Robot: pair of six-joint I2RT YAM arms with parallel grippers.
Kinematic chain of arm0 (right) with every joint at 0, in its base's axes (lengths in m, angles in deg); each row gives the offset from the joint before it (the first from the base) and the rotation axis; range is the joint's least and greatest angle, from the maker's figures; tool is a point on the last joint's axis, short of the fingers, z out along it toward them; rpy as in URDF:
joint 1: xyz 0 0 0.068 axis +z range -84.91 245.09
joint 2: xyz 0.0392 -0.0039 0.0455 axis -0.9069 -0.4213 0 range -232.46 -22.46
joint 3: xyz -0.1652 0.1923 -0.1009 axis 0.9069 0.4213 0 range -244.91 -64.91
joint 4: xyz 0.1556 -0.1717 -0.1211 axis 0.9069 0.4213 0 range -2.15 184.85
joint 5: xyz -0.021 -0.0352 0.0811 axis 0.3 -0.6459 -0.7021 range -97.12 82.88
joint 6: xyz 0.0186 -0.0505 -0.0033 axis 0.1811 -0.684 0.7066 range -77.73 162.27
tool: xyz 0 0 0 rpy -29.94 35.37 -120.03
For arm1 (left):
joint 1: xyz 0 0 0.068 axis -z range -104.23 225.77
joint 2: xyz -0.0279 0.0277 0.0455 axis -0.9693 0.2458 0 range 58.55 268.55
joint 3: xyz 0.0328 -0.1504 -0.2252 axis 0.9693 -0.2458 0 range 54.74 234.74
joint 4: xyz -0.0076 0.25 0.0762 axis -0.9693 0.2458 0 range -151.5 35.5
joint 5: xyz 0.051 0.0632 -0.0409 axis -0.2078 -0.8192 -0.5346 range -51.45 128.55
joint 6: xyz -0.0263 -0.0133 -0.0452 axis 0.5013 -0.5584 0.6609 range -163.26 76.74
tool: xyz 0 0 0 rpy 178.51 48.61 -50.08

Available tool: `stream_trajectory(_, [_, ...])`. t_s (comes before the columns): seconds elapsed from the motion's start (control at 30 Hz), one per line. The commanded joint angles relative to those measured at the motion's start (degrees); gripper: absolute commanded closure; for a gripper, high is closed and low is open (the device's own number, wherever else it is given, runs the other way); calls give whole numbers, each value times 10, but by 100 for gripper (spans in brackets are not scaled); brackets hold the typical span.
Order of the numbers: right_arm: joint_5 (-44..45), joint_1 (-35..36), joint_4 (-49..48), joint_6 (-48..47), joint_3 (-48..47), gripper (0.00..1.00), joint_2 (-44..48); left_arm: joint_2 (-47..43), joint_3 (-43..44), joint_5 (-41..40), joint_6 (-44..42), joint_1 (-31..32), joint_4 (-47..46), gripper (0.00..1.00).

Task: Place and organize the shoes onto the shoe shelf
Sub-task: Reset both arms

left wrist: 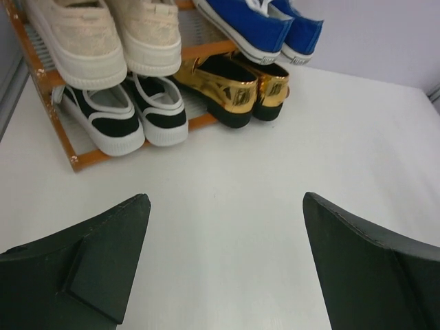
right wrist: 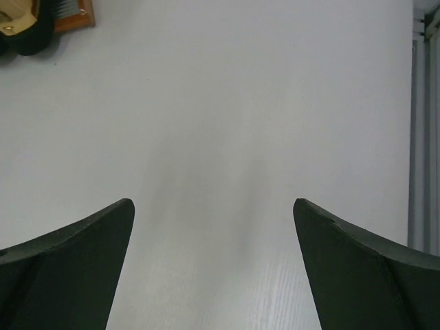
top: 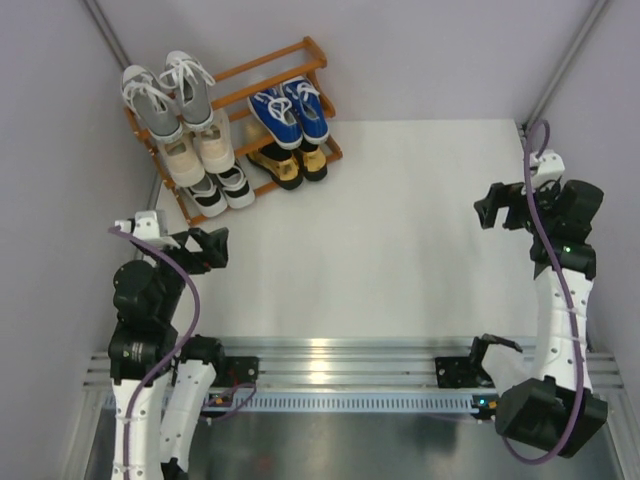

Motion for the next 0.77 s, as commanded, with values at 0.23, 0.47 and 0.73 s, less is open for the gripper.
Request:
stream_trajectory(0.23, [135, -53, -15, 120, 29, 0, 82, -53, -40, -62, -8, -2, 13, 2])
stream_trajectory(0.47, [228, -52, 6, 133, 34, 1, 129, -90, -63, -74, 7, -2, 5, 2])
stream_trajectory(0.73, [221, -53, -5, 146, 46, 0, 138, -97, -64, -77, 8, -1, 5, 2])
